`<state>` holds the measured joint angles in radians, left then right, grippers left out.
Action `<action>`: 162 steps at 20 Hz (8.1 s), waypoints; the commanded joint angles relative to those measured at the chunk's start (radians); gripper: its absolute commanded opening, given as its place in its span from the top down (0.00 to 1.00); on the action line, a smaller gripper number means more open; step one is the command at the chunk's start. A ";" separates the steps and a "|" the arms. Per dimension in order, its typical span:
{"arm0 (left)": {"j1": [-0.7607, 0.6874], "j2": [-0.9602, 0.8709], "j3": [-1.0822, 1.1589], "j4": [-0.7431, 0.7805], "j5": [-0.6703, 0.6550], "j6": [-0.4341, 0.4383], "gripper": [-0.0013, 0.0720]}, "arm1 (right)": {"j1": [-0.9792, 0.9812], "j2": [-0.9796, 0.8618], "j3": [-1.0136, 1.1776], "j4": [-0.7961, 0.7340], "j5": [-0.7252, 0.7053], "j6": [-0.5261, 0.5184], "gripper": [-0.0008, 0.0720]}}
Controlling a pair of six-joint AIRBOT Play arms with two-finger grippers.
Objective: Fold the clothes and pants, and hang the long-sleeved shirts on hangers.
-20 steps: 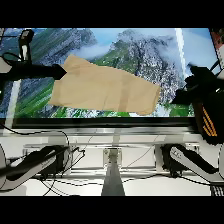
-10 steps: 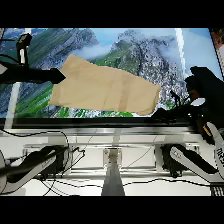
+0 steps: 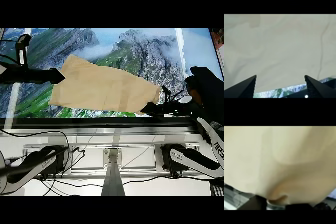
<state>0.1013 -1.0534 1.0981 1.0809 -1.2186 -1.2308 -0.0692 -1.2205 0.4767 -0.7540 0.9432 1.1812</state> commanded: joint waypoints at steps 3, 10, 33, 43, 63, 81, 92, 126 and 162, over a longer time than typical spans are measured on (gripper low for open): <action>0.001 0.003 0.001 0.110 0.010 0.000 0.04 | 0.026 -0.006 0.083 -0.026 0.041 0.002 0.93; 0.154 0.038 -0.024 0.375 -0.052 0.002 0.34 | 0.025 0.143 0.413 -0.274 0.259 0.007 0.98; 0.225 -0.315 -0.452 -0.230 0.102 0.466 0.73 | 0.026 0.251 0.547 -0.349 0.265 0.007 0.98; 0.238 -0.134 -0.098 -0.734 -0.230 0.659 0.96 | 0.025 0.252 0.739 -0.513 0.242 0.006 0.98; 0.614 0.606 0.232 -1.100 0.627 0.662 0.96 | 0.026 0.564 1.445 -0.367 0.266 0.011 0.98; -0.002 -0.415 0.230 -0.221 0.410 0.385 0.96 | 0.026 -0.317 1.072 -0.333 0.067 0.015 0.98; -0.019 -0.439 0.230 -0.082 0.444 0.224 0.02 | -0.072 -0.372 1.072 -0.643 0.112 0.014 0.59; 0.230 0.018 -0.621 -0.158 0.052 0.194 0.33 | -0.309 -0.372 0.471 -0.089 0.164 -0.163 0.98; 0.211 0.489 0.340 -0.314 0.585 0.461 0.96 | -0.309 0.614 1.152 0.042 0.037 -0.233 0.98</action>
<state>0.3103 -0.6800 1.4189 0.7517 -0.8211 -0.7700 -0.3790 -0.7319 1.5768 -0.7193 1.0977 0.9482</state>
